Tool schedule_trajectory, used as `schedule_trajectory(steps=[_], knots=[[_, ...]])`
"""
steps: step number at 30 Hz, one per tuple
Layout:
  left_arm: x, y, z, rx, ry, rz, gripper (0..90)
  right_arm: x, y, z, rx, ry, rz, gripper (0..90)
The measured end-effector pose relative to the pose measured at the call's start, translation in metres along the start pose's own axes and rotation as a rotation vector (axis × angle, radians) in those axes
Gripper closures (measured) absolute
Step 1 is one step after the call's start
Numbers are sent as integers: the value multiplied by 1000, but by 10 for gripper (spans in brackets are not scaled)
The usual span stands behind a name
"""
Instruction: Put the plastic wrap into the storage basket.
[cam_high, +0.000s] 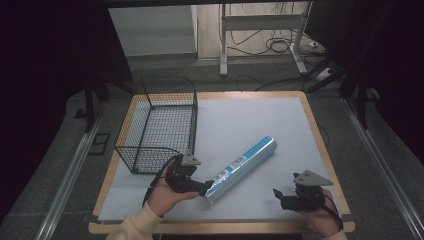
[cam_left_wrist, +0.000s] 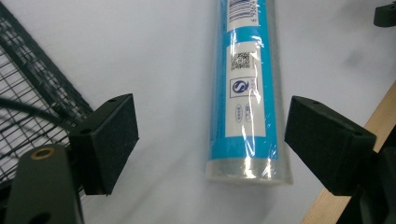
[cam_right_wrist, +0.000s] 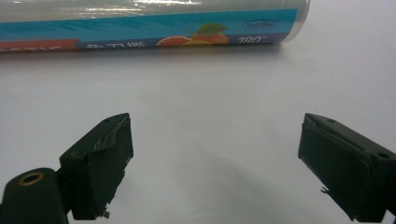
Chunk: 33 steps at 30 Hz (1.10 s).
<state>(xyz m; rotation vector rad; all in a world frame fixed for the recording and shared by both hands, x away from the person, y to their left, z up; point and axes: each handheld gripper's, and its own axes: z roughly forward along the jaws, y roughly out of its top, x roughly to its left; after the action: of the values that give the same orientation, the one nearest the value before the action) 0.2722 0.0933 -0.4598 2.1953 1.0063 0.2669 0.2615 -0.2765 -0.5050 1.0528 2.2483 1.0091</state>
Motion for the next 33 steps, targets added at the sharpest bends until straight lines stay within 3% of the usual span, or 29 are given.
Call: schedule_trajectory(steps=[22, 33], knots=[[-18, 39, 15, -2, -28, 65, 170, 0, 0, 0, -2, 3, -1, 104], [-19, 53, 25, 20, -25, 83, 167, 1, 0, 0, 0, -1, -2, 104]])
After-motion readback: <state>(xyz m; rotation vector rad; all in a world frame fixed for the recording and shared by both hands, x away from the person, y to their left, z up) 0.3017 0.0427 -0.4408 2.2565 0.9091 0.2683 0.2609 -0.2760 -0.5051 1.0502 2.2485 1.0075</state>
